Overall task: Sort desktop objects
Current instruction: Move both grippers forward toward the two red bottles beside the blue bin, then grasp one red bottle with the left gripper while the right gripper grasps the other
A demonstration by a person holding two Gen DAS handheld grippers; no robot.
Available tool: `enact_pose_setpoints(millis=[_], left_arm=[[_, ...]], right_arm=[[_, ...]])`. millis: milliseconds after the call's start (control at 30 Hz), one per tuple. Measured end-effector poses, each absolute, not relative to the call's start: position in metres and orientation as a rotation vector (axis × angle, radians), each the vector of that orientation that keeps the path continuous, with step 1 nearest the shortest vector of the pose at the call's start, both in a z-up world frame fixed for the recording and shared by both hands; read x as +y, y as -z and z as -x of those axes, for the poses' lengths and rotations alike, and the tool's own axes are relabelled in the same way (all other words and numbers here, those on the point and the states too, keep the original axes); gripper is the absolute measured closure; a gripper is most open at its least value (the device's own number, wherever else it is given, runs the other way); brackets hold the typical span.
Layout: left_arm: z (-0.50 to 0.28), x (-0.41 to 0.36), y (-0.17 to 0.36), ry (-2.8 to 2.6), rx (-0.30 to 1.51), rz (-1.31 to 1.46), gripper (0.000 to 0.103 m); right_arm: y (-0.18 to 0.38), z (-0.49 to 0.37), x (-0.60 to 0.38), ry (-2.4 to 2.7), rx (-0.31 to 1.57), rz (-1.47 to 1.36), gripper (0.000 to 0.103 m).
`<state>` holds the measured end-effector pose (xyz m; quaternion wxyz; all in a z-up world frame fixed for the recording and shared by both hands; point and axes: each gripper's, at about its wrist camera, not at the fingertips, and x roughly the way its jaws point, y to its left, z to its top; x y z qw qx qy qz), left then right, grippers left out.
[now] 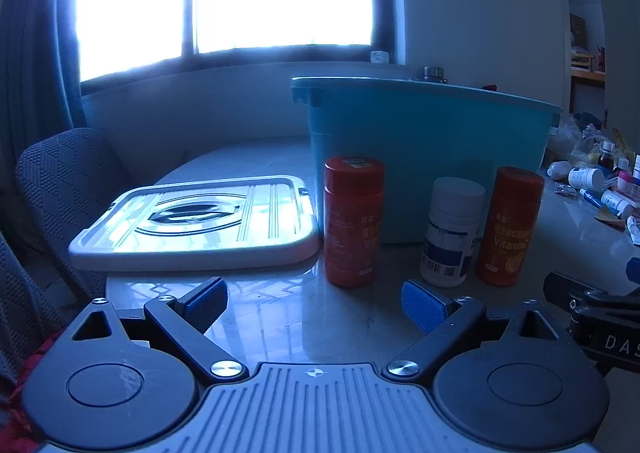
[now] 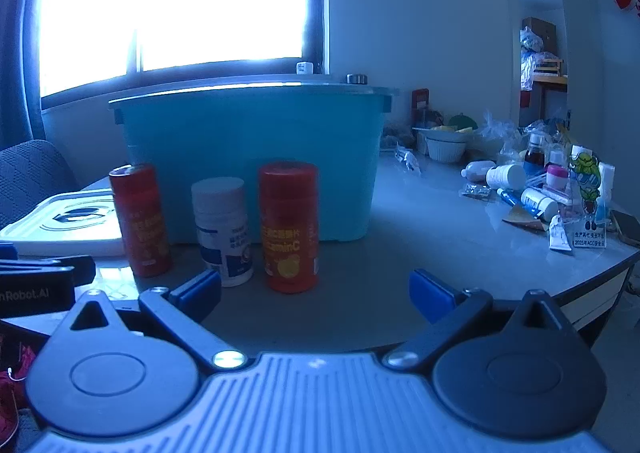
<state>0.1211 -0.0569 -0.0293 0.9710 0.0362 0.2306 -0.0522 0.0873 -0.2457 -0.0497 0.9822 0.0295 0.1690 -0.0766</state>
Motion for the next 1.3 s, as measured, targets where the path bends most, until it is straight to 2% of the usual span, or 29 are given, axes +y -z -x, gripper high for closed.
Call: enact_pose_setpoints(millis=[1100, 1233, 1267, 1300], left_arm=[[-0.202, -0.074, 0.059, 0.147, 0.433, -0.068, 0.008], [-0.211, -0.078, 0.062, 0.164, 0.423, -0.054, 0.01], [-0.212, -0.079, 0.061, 0.177, 0.415, -0.046, 0.02], [-0.213, -0.081, 0.06, 0.187, 0.411, -0.052, 0.054]], right_arm=[[0.071, -0.164, -0.249, 0.175, 0.333, -0.049, 0.003], [0.072, -0.175, -0.25, 0.195, 0.329, -0.046, 0.003], [0.073, -0.179, -0.25, 0.203, 0.333, -0.038, 0.005], [0.073, -0.183, -0.251, 0.19, 0.341, -0.034, 0.023]])
